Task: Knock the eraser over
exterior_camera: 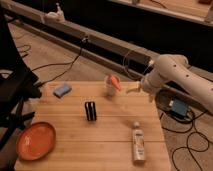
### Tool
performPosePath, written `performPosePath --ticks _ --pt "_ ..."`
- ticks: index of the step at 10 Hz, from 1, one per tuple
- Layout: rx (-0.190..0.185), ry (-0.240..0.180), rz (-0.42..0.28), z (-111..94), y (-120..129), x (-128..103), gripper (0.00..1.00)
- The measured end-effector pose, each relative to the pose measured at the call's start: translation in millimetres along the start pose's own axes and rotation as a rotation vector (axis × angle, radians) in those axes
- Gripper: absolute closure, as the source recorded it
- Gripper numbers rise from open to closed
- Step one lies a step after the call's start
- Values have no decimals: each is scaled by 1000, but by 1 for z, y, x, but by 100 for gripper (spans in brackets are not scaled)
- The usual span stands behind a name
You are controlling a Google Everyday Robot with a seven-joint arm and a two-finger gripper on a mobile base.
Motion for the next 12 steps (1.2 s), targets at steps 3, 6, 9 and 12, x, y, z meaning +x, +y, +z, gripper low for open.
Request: performPosePath --ticks 3,6,9,12 --pt "0 0 0 0 0 0 20" --pt "-7 17 -13 4 6 -1 20" --pt "-24 57 -90 19 32 12 23" --pt "-37 62 -170 35 56 27 51"
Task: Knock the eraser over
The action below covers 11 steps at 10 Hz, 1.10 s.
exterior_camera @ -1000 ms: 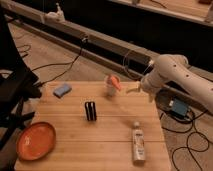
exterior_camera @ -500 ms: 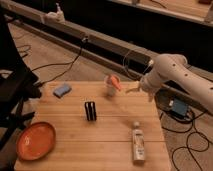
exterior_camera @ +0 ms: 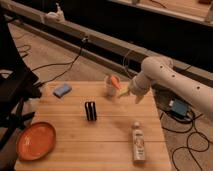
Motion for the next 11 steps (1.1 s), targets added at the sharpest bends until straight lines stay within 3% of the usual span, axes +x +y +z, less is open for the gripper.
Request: performPosePath --ticks 4,5,7,11 --pt "-27 -102 -1 19 25 -7 92" --pt "-28 -116 -1 24 28 -7 97" --pt "-37 -126 -5 40 40 -4 100" --pt "-62 -81 -37 70 65 4 100"
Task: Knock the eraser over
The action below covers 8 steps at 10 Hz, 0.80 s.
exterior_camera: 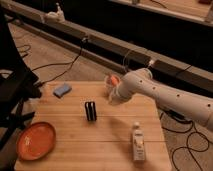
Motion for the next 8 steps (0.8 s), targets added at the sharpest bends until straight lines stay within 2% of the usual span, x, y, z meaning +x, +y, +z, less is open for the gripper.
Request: performPosePath --ticks 4,6,8 --pt "-67 54 -75 17 46 7 100" --pt "-119 100 -115 22 73 19 100" --pt "-193 128 -166 16 105 27 100"
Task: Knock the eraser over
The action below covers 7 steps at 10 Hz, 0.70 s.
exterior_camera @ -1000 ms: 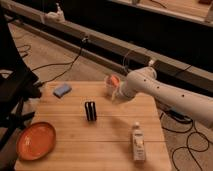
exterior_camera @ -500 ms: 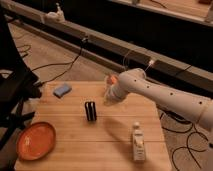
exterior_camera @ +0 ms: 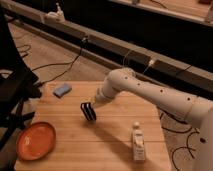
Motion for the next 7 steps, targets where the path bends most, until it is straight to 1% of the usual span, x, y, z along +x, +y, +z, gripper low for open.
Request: performPosePath --ticks 1,2,3,4,5,6,7 --pt "-40 -5 -23 -5 15 -3 100" --pt "-98 -29 -53 -17 35 -10 100" --pt "-140 -56 -71 -28 44 -17 100" --pt "-187 -99 -83 -44 51 -26 100" --pt "-230 -145 -87 -61 53 -36 100" --pt "-247 -170 -82 -69 49 -41 100" --pt "-257 -219 -61 -84 34 -50 100"
